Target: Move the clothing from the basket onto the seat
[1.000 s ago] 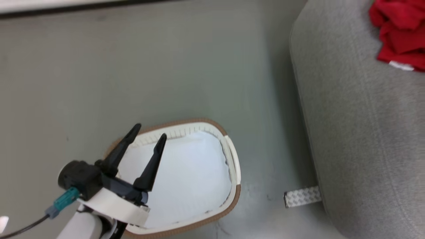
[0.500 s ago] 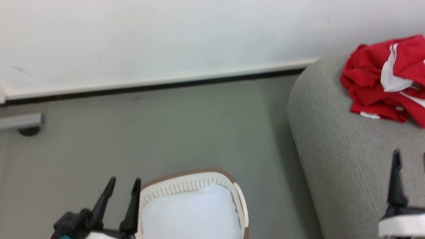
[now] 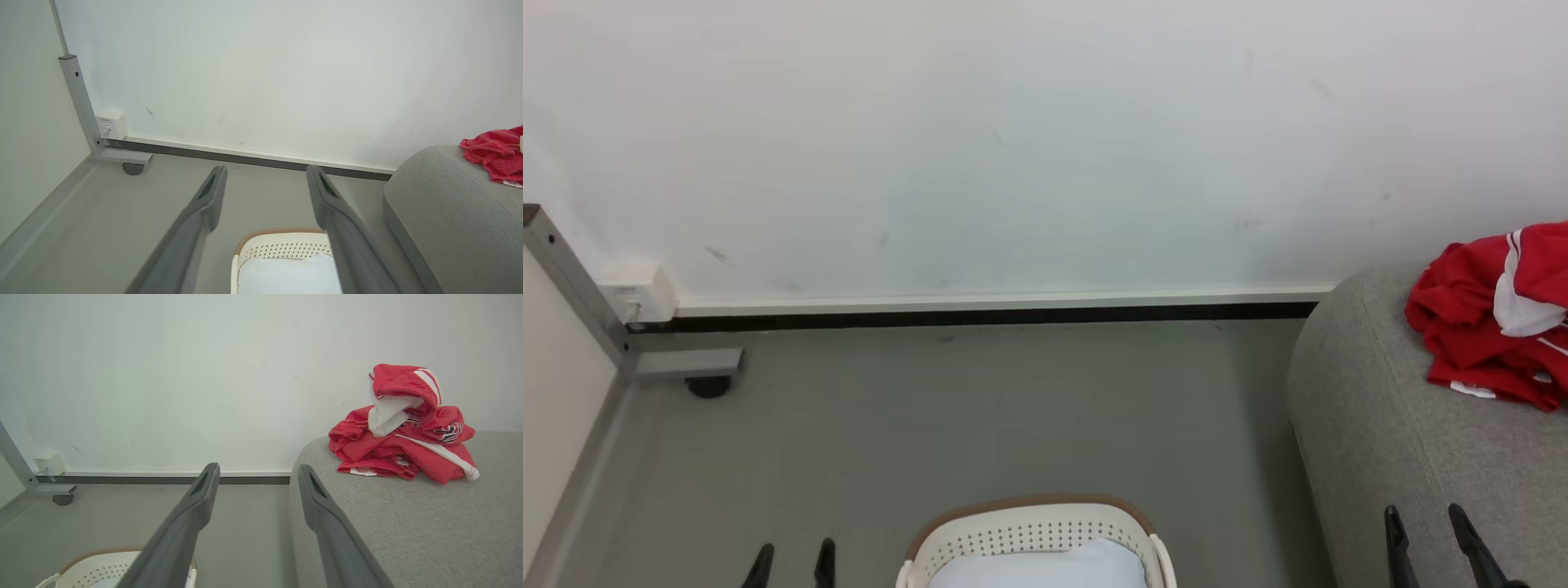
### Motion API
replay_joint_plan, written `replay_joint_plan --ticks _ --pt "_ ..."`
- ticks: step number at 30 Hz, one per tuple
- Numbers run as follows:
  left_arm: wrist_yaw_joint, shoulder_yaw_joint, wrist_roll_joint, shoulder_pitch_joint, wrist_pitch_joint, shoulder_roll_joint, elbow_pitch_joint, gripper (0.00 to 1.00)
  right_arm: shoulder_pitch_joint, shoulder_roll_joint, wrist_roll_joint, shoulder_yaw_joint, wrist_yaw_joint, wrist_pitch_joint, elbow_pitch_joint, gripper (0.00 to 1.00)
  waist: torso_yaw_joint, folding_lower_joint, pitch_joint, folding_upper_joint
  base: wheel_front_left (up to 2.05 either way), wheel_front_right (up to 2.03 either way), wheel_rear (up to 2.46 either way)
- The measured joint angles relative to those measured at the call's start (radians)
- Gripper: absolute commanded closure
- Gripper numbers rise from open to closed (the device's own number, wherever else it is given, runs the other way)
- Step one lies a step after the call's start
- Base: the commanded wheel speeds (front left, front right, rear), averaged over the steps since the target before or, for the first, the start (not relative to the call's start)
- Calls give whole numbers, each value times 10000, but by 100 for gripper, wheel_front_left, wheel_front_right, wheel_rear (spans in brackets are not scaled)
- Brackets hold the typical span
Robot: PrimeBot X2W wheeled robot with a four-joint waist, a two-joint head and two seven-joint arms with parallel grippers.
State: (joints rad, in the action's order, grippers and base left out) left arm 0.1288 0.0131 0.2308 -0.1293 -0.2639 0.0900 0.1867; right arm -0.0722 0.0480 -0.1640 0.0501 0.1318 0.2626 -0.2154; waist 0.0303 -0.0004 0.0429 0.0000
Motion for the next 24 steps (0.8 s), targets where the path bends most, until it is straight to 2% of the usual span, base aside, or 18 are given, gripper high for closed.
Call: replay_joint_plan --ticks 8,24 --pt "19 155 -238 -230 -2 -205 12 0 -175 6 -56 -374 0 2 -420 0 -182 1 376 0 0 0 0" --pt "27 -426 -182 -209 0 -155 -25 0 -159 8 -184 -522 0 2 -581 0 116 3 374 0 0 0 0"
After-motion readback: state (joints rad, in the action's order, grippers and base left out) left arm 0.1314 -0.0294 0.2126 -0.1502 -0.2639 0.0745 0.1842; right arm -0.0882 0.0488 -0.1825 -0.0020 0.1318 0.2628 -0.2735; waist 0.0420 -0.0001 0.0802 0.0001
